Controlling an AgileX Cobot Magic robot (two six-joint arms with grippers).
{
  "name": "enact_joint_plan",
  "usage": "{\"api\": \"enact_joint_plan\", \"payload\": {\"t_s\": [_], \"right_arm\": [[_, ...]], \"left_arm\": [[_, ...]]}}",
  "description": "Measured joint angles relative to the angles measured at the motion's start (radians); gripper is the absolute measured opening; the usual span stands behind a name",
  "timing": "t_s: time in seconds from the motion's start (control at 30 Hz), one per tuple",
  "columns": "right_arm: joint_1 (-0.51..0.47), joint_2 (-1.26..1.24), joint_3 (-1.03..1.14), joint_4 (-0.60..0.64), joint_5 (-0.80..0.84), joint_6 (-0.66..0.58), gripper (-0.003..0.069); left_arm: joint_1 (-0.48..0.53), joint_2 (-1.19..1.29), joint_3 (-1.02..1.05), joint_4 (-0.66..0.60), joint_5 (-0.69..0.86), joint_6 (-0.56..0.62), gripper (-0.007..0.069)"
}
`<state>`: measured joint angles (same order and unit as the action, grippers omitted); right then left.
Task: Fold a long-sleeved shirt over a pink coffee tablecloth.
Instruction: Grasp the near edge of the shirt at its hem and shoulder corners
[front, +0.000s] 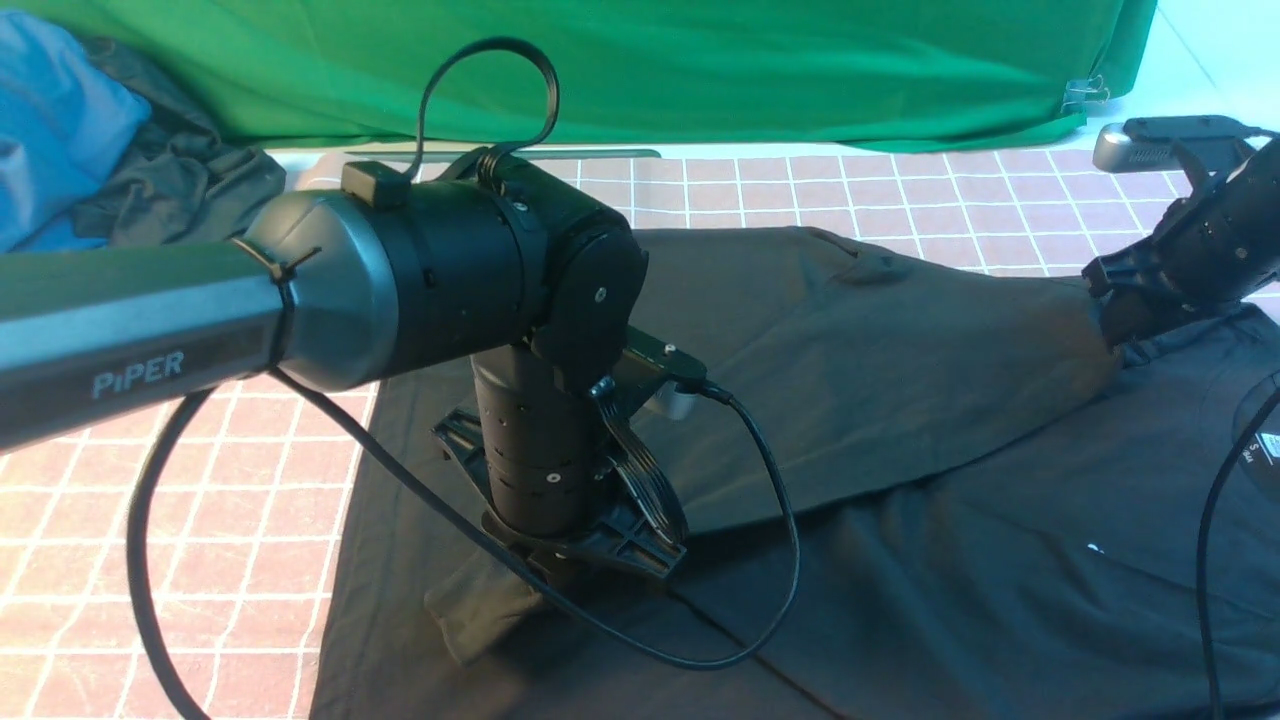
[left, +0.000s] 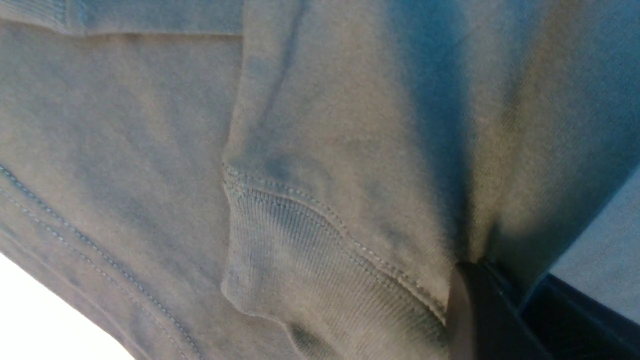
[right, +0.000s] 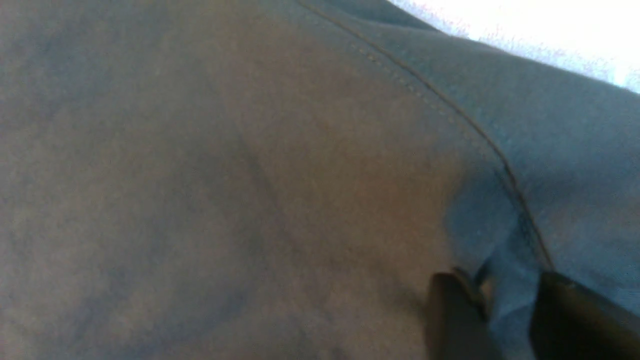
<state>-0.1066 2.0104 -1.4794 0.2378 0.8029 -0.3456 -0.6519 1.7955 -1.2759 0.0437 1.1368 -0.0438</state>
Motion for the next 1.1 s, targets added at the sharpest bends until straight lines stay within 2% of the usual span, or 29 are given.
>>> {"api": "enact_joint_plan", "payload": {"t_s": [0.07,0.13,0.17,0.2,0.3,0.4,0.6,0.77,0.8,0.93,1.1], "right_arm": [[0.0,-0.001,-0.005,-0.001,0.022,0.0,0.0339],[0.0,-0.005,-0.012,-0.003,0.057,0.001,0.0339],[0.0,-0.019,-0.021,-0.008,0.121,0.001,0.0297],[0.0,-0.034,-0.026,-0.011,0.15,0.002,0.0265],[0.0,-0.101,-0.028,-0.013,0.266,0.002,0.0113],[0.0,-0.189,0.005,0.009,0.333,-0.003,0.0046],[0.0,-0.434,0.225,0.02,0.299,-0.007,0.0038],[0.0,-0.617,0.404,0.033,0.217,-0.007,0.0038],[0.0,-0.673,0.451,0.034,0.194,-0.007,0.0038],[0.0,-0.748,0.517,0.036,0.181,-0.018,0.0038],[0.0,-0.79,0.531,0.042,0.182,-0.026,0.0038]], "left_arm": [[0.0,0.0,0.0,0.016,-0.007,-0.001,0.0177],[0.0,0.0,0.0,0.041,-0.007,-0.013,0.023],[0.0,-0.004,0.0,0.081,0.0,-0.056,0.0312],[0.0,-0.01,0.0,0.115,0.013,-0.088,0.0347],[0.0,-0.045,0.001,0.227,0.062,-0.206,0.04],[0.006,-0.121,0.023,0.255,0.065,-0.29,0.0406],[0.05,-0.356,0.244,0.083,0.055,-0.412,0.0309],[0.064,-0.513,0.495,-0.011,-0.077,-0.523,0.026],[0.064,-0.545,0.586,-0.044,-0.115,-0.55,0.0263],[0.064,-0.564,0.721,-0.058,-0.15,-0.624,0.0292],[0.064,-0.565,0.764,-0.029,-0.195,-0.705,0.044]]}}
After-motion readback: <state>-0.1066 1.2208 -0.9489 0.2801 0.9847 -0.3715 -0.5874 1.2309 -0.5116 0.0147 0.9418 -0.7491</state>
